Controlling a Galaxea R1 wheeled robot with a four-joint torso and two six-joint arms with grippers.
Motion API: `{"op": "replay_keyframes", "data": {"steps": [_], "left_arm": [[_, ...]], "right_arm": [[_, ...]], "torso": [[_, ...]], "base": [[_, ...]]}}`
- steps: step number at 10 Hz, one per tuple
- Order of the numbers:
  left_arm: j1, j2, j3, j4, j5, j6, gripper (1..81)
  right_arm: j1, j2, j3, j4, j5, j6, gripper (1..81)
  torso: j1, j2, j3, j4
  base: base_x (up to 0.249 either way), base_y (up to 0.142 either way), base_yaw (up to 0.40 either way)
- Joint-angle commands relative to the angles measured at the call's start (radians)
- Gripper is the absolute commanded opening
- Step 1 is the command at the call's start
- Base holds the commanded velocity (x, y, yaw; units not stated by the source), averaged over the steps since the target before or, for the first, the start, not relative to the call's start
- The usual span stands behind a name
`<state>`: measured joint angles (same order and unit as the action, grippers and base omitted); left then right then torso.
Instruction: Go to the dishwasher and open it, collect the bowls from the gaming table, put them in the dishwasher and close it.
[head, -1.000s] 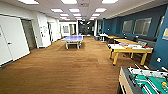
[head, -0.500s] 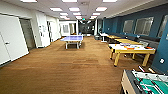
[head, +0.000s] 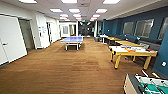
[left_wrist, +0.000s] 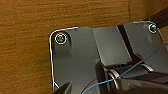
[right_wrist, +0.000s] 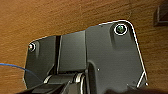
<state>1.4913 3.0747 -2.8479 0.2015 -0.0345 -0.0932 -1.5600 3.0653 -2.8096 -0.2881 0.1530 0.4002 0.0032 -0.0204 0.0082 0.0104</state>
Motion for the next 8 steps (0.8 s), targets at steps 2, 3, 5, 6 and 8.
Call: {"op": "replay_keyframes", "data": {"steps": [2,3,5,6,8], "left_arm": [[-0.055,0.0,-0.004,-0.002,0.047,0.004,81.1],[-0.055,0.0,-0.004,-0.002,0.047,0.004,81.1],[-0.055,0.0,-0.004,-0.002,0.047,0.004,81.1],[-0.055,0.0,-0.004,-0.002,0.047,0.004,81.1],[-0.055,0.0,-0.004,-0.002,0.047,0.004,81.1]], "right_arm": [[0.051,0.0,0.0,-0.003,-0.043,-0.001,81.1],[0.05,0.0,0.0,-0.003,-0.043,-0.001,81.1],[0.051,0.0,0.0,-0.003,-0.043,-0.001,81.1],[0.051,0.0,0.0,-0.003,-0.043,-0.001,81.1],[0.051,0.0,0.0,-0.003,-0.043,-0.001,81.1]], "torso": [[0.0,0.0,0.0,0.0],[0.001,0.0,0.0,0.0],[0.0,0.0,0.0,0.0],[0.0,0.0,0.0,0.0],[0.0,0.0,0.0,0.0]], "base": [[0.191,0.0,0.0],[0.191,0.0,0.0],[0.192,0.0,0.0],[0.192,0.0,0.0],[0.192,0.0,0.0]]}}
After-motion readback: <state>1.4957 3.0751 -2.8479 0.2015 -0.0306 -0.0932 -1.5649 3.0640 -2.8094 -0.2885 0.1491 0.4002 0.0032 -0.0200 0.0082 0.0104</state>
